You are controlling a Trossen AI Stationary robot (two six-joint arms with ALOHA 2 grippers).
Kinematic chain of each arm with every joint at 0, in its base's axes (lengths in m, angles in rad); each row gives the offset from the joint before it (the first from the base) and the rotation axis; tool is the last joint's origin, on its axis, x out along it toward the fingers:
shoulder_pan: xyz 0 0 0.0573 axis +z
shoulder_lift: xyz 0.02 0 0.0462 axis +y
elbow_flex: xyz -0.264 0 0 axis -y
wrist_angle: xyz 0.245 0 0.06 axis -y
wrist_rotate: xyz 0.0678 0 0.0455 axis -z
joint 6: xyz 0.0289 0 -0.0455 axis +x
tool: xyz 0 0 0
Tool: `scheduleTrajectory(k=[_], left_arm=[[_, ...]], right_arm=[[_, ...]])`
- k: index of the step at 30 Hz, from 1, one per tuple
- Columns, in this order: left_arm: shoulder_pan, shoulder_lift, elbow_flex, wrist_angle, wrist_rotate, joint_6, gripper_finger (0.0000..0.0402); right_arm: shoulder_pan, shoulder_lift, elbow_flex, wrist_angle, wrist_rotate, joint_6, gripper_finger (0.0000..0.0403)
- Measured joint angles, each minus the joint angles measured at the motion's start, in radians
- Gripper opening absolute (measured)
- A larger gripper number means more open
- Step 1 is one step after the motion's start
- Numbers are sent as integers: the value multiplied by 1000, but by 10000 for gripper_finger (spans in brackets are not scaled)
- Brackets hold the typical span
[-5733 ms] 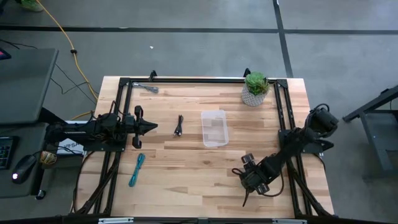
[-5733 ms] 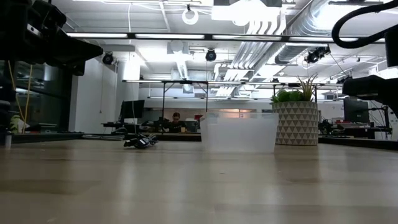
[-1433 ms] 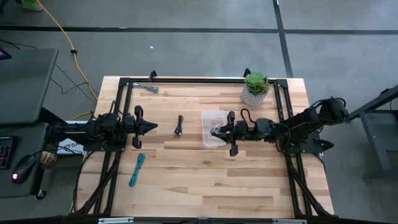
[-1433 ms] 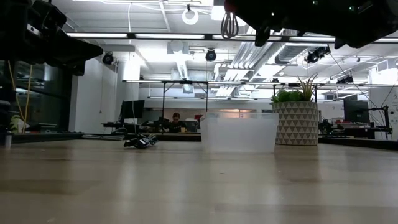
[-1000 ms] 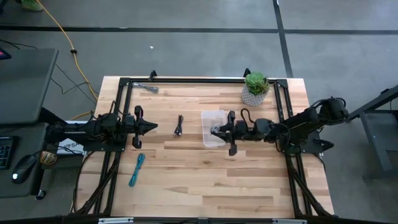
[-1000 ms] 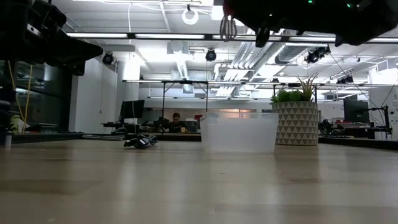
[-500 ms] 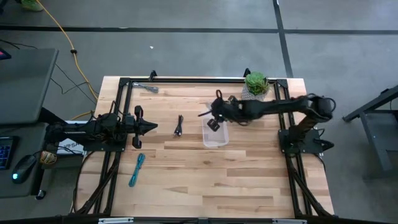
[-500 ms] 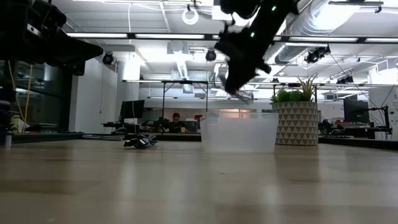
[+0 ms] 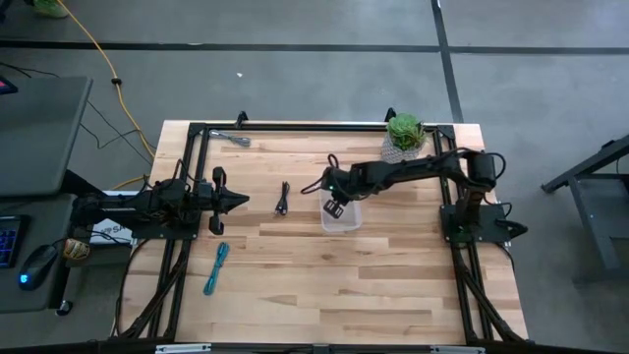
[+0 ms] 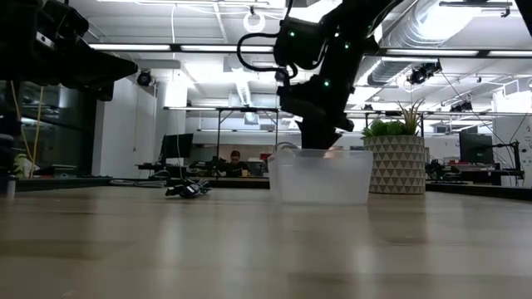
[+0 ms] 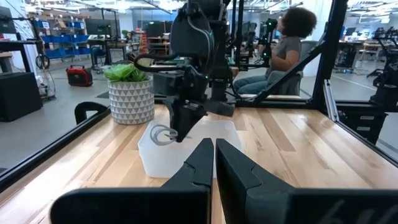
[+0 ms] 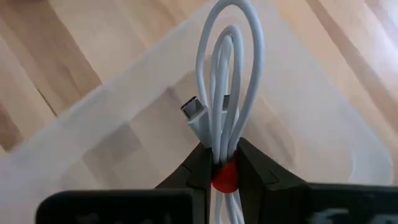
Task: Pick and place USB-C Cables
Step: Put the white charger cable into the transparent bin
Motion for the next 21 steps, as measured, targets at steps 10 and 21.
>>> scheduleTrajectory(k=[10,21], left_arm=[[0,0,0,0,0,0,0],[0,0,0,0,0,0,0]], right_arm=[[-36,19,0,-26,-48,-346,30],[-43,22,0,-29,-23,-556,30]])
